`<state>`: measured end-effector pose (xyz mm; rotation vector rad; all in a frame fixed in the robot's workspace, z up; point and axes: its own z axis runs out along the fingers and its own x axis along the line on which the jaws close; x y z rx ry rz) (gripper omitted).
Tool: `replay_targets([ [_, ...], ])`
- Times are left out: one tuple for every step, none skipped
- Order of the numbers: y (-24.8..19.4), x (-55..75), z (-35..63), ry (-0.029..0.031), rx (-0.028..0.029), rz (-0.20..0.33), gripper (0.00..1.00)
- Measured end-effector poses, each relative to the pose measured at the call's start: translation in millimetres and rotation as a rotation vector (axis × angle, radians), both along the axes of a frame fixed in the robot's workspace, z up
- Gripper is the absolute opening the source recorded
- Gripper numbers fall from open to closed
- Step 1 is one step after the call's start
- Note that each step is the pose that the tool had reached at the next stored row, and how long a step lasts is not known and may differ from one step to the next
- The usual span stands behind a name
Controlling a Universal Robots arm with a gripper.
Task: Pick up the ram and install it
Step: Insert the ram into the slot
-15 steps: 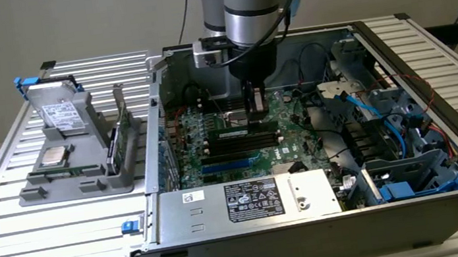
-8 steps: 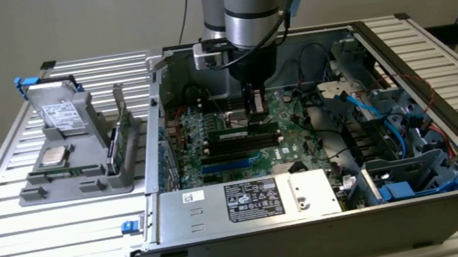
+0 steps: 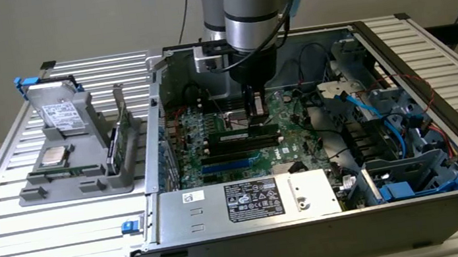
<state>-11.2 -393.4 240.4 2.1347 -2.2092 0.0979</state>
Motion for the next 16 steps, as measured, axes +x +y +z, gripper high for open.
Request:
replay_targets([
  [0.0,0.0,-0.2,0.0001,-0.0007,0.000,0.12],
  [-0.2,0.0,-0.1,0.0001,-0.0013,0.000,0.12],
  [-0.5,-0.1,-0.2,0.0000,-0.0015,0.000,0.12],
  [-0.7,-0.1,-0.3,0.0000,-0.0017,0.000,0.12],
  [-1.1,0.0,-0.3,0.0000,-0.0022,0.000,0.12],
  [-1.3,0.0,-0.3,0.0000,-0.0024,0.000,0.12],
  [-1.5,0.0,-0.4,-0.0002,-0.0025,0.000,0.12],
  [-1.7,0.0,-0.4,-0.0003,-0.0026,0.000,0.12],
  [-2.0,0.0,-0.5,-0.0006,-0.0028,0.000,0.12],
  [-2.1,0.0,-0.7,-0.0014,-0.0028,0.000,0.12],
  [-2.2,0.0,-0.9,-0.0029,-0.0028,0.000,0.12],
  [-2.3,0.0,-1.3,-0.0046,-0.0029,0.000,0.12],
  [-2.4,0.0,-1.7,-0.0063,-0.0029,0.000,0.12],
  [-2.4,-0.1,-2.1,-0.0080,-0.0029,0.000,0.12],
  [-2.4,-0.2,-2.7,-0.0091,-0.0028,0.000,0.12],
  [-2.5,-0.4,-3.2,-0.0096,-0.0027,0.000,0.12],
])
